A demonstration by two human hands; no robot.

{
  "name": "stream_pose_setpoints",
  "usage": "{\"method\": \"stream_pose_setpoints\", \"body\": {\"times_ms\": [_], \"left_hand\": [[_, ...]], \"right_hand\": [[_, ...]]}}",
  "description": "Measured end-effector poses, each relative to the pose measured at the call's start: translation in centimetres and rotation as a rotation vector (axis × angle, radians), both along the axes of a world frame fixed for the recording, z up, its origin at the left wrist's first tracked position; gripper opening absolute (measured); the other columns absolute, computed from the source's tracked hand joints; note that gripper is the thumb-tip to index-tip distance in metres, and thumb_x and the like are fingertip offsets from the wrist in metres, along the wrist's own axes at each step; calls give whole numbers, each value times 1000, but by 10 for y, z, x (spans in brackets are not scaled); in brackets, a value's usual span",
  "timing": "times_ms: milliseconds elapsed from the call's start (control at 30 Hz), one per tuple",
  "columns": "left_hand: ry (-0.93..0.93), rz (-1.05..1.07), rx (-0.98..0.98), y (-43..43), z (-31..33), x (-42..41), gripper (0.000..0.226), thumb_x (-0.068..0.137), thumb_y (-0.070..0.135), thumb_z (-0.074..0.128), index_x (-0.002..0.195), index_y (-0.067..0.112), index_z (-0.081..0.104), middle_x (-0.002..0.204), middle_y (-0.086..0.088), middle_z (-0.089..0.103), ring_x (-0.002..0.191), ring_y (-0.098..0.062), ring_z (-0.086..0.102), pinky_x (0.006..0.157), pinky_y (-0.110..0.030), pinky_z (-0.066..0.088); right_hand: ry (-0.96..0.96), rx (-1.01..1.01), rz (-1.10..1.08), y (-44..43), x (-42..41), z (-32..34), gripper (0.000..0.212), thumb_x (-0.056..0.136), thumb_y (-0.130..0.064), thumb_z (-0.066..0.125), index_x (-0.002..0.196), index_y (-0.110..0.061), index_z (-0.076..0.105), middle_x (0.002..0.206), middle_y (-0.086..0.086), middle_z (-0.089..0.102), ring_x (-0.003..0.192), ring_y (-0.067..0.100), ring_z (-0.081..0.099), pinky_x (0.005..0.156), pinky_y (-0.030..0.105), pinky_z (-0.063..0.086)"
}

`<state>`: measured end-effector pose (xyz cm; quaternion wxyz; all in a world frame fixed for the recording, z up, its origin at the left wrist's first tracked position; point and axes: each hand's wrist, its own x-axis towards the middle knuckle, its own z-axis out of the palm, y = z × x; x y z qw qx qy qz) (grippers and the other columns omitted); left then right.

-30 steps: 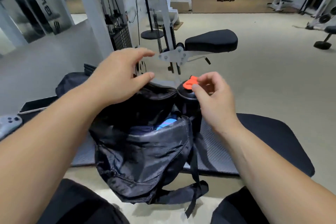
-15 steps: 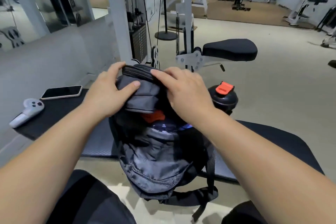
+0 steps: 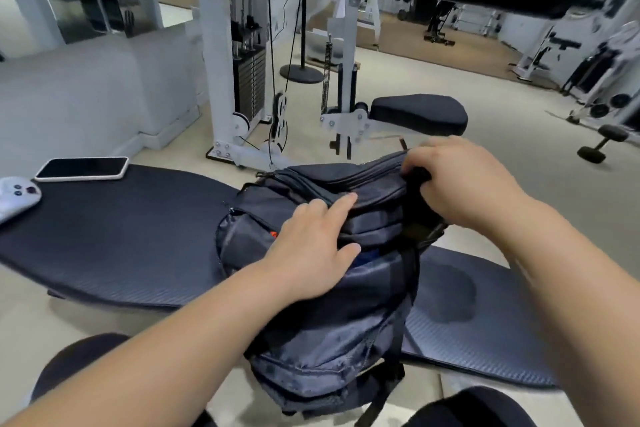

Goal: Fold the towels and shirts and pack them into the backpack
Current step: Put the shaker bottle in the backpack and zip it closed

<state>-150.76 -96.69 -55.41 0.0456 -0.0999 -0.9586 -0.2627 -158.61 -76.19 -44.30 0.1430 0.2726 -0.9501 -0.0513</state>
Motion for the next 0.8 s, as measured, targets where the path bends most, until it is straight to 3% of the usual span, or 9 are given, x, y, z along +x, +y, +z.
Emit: {"method": "stream_pose_setpoints", "body": {"times_ms": [133,233,333,400,533,633,800], "left_hand": [[-44,-86,35,12,1,2,72,101,37,50,159,35,7,124,0,43,126,-26,38,106,-44,40],[-33,-110,101,-7,12,5,62,101,25,51,156,34,24,136,1,57,127,-21,51,103,-38,44],[68,50,245,-47,20,12,39,97,22,59,133,35,59,111,13,71,105,-7,64,95,-26,48],[135,202,261,-80,18,13,27,95,20,63,118,32,69,102,15,72,97,-5,65,95,-26,49],[-1,369,169,-136,-3,10,26,97,21,60,121,27,69,115,9,69,105,-11,61,97,-32,47],[-172,344,175,-152,-24,10,25,100,28,56,122,30,67,121,10,67,113,-12,59,100,-35,47],[-164,272,312,-149,-47,9,22,100,27,57,120,32,65,114,15,67,106,-7,62,95,-34,49]], "right_hand": [[-144,-37,226,-34,16,18,43,85,-20,48,124,-32,60,130,-9,60,123,22,48,103,42,42],[-229,71,218,-56,13,-4,43,96,-37,37,135,-39,55,137,-9,59,128,23,50,109,44,36],[-176,215,108,-56,11,-33,42,99,-55,35,138,-44,48,135,-9,60,122,25,53,105,43,32],[-164,270,63,-60,14,-44,46,97,-64,33,135,-43,49,131,-6,61,118,28,54,100,44,33],[-223,321,80,-78,18,-59,65,91,-76,29,148,-45,27,136,2,54,122,32,50,97,46,39],[-242,325,140,-94,21,-70,65,95,-70,30,154,-47,15,145,4,45,129,32,43,104,49,36],[-329,161,228,-125,25,-78,57,99,-64,29,152,-44,29,157,-1,34,138,30,34,111,48,30]]}}
